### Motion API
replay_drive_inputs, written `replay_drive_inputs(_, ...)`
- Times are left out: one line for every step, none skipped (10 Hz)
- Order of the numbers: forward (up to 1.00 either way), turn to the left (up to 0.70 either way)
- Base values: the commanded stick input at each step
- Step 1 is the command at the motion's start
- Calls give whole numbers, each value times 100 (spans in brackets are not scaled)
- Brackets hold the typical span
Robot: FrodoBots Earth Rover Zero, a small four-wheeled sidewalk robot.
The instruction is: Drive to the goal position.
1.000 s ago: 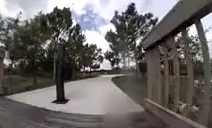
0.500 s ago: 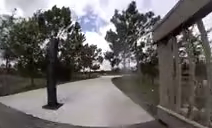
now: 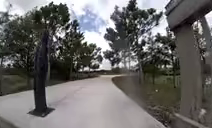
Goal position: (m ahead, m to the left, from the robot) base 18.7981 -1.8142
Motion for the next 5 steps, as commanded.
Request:
replay_drive_inputs(60,1)
replay_drive_inputs(60,1)
replay_drive_inputs(60,1)
replay_drive_inputs(60,1)
replay_drive_inputs(60,1)
